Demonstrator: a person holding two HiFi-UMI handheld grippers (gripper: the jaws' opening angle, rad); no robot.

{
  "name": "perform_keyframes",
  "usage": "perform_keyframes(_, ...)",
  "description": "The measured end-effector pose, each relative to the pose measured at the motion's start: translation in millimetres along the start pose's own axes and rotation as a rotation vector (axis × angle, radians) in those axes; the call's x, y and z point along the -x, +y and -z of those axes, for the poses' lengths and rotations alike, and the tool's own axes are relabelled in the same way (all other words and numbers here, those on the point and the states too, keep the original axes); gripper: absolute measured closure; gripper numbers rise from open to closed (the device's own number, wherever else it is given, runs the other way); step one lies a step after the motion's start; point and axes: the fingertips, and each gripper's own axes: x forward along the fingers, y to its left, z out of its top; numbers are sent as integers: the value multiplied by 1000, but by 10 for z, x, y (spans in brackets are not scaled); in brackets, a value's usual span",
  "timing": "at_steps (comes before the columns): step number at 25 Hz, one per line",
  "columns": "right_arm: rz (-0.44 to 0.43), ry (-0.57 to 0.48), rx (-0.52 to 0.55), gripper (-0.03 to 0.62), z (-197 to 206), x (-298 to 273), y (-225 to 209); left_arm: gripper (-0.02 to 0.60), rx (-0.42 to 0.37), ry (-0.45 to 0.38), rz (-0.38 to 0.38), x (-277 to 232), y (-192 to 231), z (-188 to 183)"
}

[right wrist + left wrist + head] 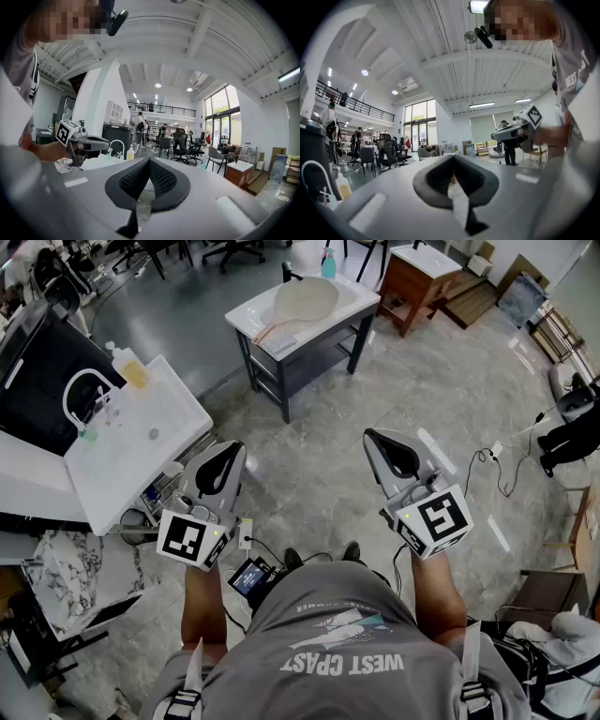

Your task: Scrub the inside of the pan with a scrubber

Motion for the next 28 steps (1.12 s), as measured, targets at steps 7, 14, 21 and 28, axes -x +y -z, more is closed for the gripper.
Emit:
perform_keyframes(7,3,-2,3,594,12,-35,69,580,3,6,4,52,27,67)
perform_keyframes(14,11,1,-3,594,16,-102,151,578,5,5,9,122,95,97)
perform_keyframes(21,30,-18,-44,592,-4,-169,218,580,12,2,20,227,172,124)
perform_keyframes(28,33,-45,-74,592,-8,-189,371,580,25,-5,46,322,230,193)
